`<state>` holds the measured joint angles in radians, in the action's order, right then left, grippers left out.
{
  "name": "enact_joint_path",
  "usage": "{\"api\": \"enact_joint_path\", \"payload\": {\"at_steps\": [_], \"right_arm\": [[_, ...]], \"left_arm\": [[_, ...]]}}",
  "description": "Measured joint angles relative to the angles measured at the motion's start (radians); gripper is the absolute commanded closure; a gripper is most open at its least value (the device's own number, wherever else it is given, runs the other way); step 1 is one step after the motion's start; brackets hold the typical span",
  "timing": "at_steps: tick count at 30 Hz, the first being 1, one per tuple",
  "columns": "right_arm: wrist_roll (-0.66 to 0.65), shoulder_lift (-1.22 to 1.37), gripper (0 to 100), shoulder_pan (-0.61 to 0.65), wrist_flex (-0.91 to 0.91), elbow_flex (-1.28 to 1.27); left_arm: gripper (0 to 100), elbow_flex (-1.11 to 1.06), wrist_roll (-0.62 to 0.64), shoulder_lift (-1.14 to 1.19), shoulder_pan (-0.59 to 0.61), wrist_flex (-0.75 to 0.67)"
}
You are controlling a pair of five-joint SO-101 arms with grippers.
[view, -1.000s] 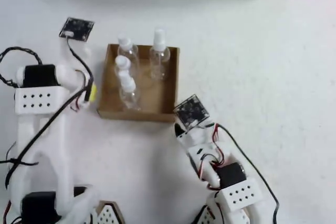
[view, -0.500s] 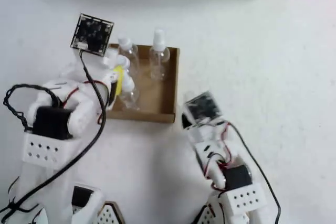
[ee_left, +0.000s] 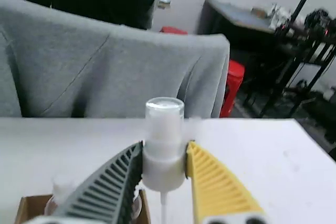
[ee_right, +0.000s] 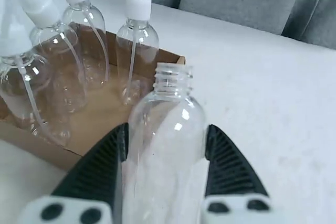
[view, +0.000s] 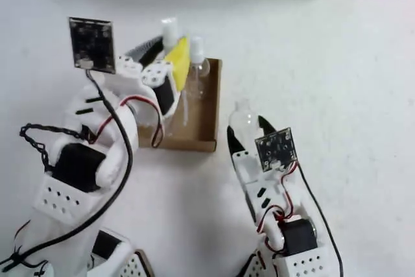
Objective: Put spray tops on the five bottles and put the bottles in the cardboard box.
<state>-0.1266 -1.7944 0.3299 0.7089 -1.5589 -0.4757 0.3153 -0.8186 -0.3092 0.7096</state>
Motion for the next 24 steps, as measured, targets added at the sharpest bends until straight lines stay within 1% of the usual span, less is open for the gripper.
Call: {"api": "enact_joint_path", "payload": {"at_steps": [3,5,10,14,17,24], "right_arm": [[0.0,0.0,98.2,0.002,0.0,0.0],[0.0,0.0,98.2,0.002,0.0,0.0],[0.0,0.0,98.2,0.002,0.0,-0.029],[0.0,0.0,98.2,0.075,0.0,-0.029],[0.0,0.0,98.2,0.11,0.0,-0.029],[0.0,0.0,98.2,0.124,0.0,-0.029]], "left_arm": [[96,-0.002,0.054,0.0,0.003,-0.087],[96,-0.002,0.066,-0.002,0.003,-0.104],[96,-0.002,0.077,-0.005,0.06,-0.083],[96,-0.002,0.075,-0.005,0.087,-0.037],[96,-0.034,0.078,-0.006,0.091,-0.031],[96,-0.124,0.081,-0.006,0.049,-0.031]]}}
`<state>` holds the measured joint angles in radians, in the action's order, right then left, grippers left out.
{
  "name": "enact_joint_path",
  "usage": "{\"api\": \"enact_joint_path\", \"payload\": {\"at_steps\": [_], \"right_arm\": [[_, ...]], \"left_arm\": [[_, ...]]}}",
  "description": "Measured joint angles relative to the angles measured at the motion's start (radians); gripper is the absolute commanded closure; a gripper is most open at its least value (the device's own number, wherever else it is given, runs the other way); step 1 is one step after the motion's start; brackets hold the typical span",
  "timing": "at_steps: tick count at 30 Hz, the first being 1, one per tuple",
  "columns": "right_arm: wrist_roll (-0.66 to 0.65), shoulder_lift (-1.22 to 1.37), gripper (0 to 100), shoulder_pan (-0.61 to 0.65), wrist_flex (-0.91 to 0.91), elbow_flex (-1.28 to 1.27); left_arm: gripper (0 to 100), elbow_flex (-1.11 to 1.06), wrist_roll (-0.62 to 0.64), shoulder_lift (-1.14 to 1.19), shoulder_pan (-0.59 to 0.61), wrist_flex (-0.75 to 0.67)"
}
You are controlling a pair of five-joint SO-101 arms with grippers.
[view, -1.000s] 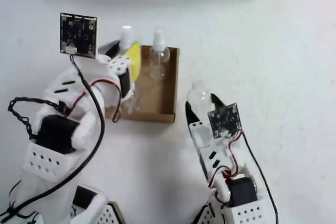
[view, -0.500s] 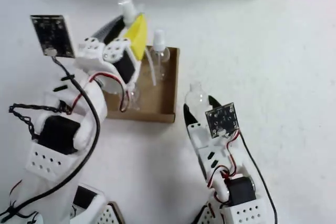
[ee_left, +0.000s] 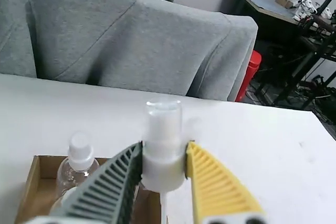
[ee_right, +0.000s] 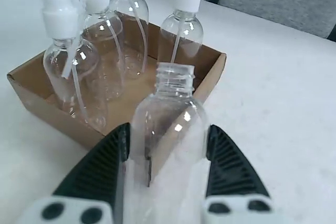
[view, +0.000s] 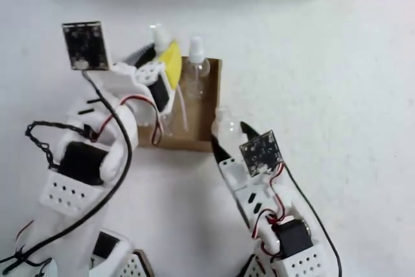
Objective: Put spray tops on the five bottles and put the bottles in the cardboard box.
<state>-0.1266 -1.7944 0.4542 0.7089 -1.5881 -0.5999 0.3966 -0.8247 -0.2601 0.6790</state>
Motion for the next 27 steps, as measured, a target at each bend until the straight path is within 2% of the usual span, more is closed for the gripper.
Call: {"api": "enact_joint_path", "payload": {"at_steps": [4,9,15,19,27], "right_arm": [[0.0,0.0,98.2,0.041,0.0,0.0],[0.0,0.0,98.2,0.061,0.0,0.0],[0.0,0.0,98.2,0.064,0.0,0.0],[0.0,0.0,98.2,0.072,0.02,0.0],[0.0,0.0,98.2,0.072,0.02,0.0]], "left_arm": [[96,-0.017,0.0,0.002,-0.031,-0.02],[96,-0.066,0.006,0.002,-0.041,-0.115],[96,-0.097,0.176,0.002,-0.04,-0.258],[96,-0.097,0.193,0.002,-0.04,-0.282],[96,-0.1,0.193,0.002,0.035,-0.287]]}}
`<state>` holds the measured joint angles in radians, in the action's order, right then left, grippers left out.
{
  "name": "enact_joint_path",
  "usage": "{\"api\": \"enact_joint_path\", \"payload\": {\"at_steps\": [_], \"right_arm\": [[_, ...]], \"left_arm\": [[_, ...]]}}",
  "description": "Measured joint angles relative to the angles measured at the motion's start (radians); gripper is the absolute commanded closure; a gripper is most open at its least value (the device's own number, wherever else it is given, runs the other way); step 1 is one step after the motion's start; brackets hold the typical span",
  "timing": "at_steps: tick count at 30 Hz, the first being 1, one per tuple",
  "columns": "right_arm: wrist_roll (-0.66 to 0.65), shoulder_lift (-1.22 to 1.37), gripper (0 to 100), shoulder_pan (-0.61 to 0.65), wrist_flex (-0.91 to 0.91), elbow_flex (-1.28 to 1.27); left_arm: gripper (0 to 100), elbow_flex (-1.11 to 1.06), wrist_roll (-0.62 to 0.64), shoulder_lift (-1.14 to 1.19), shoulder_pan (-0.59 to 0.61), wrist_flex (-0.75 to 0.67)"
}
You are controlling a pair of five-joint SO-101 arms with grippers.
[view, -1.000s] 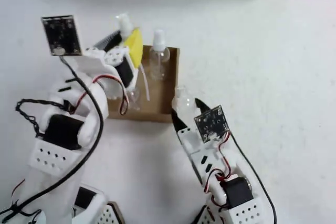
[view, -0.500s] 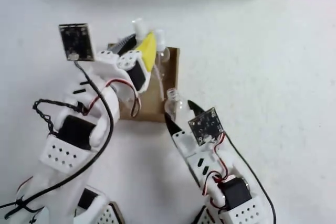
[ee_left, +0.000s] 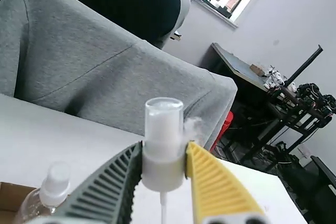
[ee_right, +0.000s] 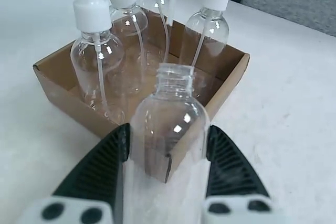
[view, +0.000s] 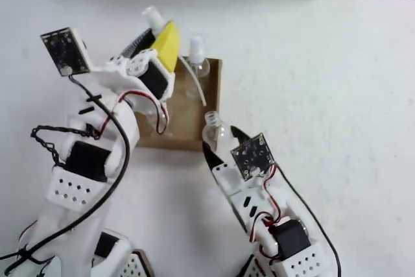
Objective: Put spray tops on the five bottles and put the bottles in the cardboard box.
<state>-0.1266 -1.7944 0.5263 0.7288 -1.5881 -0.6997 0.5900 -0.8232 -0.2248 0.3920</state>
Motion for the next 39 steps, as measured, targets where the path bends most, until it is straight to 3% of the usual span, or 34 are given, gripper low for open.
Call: {"api": "enact_joint_path", "payload": {"at_steps": [28,39], "right_arm": [[0.0,0.0,98.2,-0.002,0.0,0.0],[0.003,0.0,98.2,-0.008,0.0,0.0]], "left_arm": [[96,-0.147,0.002,0.0,-0.075,-0.055],[96,-0.235,-0.006,0.0,-0.242,-0.055]]}}
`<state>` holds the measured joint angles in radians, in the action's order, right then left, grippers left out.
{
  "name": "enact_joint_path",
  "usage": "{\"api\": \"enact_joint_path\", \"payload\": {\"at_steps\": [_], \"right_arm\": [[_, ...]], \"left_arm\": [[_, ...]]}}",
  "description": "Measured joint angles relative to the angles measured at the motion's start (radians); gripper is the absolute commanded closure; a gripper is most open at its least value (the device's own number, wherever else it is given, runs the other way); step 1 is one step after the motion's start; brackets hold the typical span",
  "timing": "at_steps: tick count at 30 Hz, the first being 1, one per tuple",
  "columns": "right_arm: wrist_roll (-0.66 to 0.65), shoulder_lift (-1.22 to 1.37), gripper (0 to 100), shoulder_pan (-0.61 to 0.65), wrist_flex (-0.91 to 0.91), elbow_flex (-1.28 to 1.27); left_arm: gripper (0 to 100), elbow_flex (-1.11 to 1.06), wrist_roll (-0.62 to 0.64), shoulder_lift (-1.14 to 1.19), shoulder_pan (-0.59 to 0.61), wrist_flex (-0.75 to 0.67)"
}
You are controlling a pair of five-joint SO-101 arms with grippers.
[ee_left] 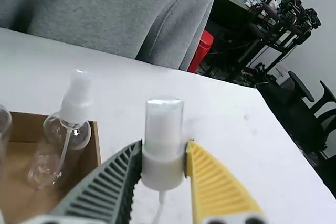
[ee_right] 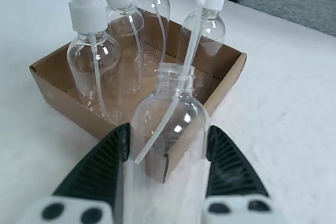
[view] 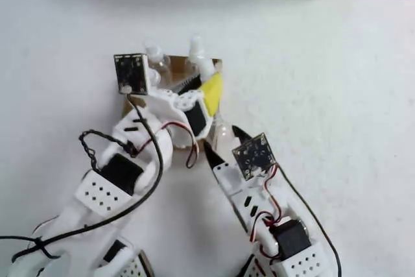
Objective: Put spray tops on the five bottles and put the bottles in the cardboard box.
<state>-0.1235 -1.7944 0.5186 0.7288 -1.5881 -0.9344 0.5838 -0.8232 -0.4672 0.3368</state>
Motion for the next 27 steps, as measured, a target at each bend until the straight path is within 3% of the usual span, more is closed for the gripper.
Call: {"api": "enact_joint_path", "payload": {"at_steps": [9,27], "right_arm": [[0.0,0.0,98.2,-0.043,0.0,0.0],[-0.003,0.0,98.2,-0.049,0.0,-0.002]], "left_arm": [[96,-0.041,-0.141,0.0,-0.043,0.0],[96,-0.103,-0.153,-0.002,-0.069,-0.006]]}}
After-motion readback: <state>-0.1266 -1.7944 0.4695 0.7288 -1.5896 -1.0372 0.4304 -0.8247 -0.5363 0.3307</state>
